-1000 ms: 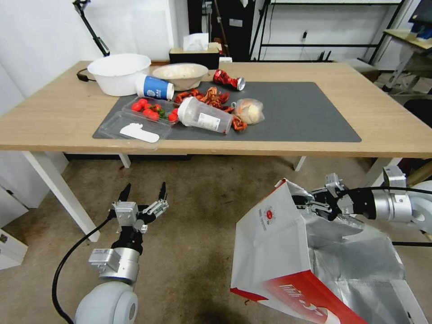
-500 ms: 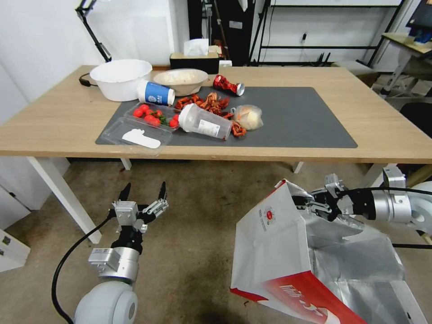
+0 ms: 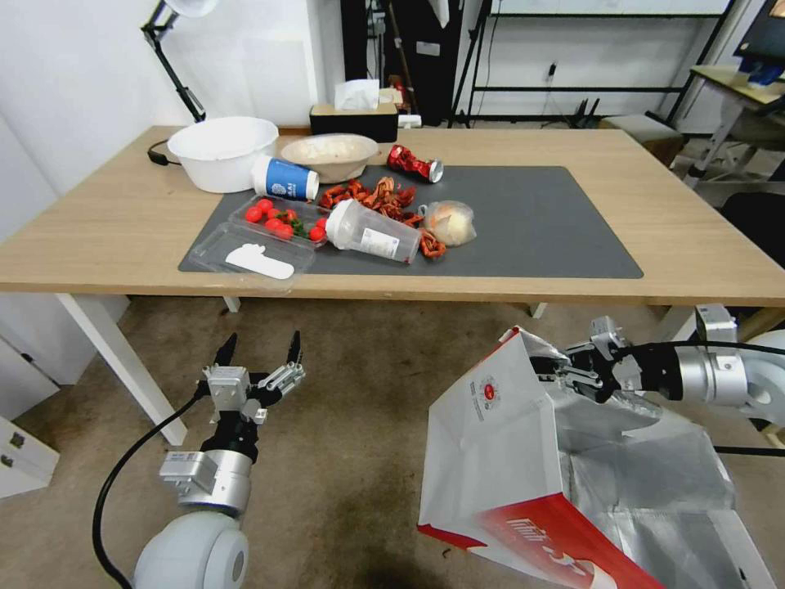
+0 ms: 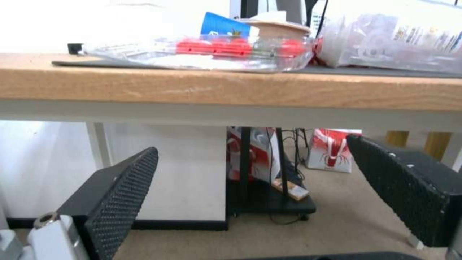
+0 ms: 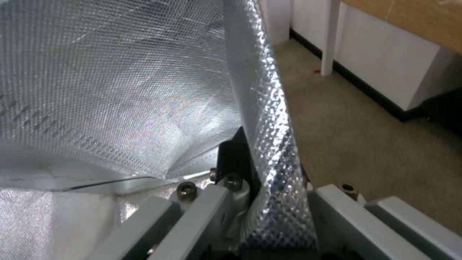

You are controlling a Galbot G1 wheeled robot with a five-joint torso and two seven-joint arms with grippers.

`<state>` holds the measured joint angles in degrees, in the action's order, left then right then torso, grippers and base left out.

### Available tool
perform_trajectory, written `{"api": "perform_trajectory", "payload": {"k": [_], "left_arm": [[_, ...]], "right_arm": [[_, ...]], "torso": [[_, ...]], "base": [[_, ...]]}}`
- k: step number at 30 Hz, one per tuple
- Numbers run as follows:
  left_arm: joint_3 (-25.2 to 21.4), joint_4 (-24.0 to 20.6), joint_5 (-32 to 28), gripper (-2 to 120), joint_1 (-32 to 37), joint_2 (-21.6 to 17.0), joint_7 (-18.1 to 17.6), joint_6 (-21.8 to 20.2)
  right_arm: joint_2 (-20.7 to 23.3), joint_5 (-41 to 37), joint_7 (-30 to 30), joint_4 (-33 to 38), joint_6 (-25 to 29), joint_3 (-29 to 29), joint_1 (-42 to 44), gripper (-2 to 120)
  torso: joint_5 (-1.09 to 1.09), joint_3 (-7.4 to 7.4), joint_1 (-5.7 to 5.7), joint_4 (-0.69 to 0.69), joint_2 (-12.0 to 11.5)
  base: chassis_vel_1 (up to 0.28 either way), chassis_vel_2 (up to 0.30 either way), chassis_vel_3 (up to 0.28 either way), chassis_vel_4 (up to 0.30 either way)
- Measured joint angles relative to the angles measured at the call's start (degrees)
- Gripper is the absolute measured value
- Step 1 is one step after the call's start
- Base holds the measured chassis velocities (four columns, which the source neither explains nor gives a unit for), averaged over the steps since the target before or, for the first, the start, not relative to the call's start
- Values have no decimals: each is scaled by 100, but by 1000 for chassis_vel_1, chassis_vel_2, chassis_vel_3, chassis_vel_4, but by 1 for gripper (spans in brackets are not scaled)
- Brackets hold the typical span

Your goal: Pick up the food delivery bag from the floor and place it on the table.

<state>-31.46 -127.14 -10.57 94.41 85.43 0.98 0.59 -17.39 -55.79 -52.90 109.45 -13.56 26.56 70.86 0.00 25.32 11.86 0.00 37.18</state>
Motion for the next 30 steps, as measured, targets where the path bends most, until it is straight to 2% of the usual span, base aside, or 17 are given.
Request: {"api": "perform_trajectory", "payload": {"k": [7,18,30], "left_arm": [[-5,-14,0,98,9,-4,-4,2],[-6,-26,0,98,15,3,-8,9],[-38,-65,0,98,38,-9,-12,13]], "right_arm": [[1,0,0,8,0,2,1,0],[8,0,0,20,0,40,38,0],[-8,-12,-13,21,0,63,37,0]], "torso": [[0,110,80,0,192],[1,189,130,0,319],[0,387,268,0,655]], "base": [[0,0,0,0],[0,0,0,0],[0,0,0,0]]}}
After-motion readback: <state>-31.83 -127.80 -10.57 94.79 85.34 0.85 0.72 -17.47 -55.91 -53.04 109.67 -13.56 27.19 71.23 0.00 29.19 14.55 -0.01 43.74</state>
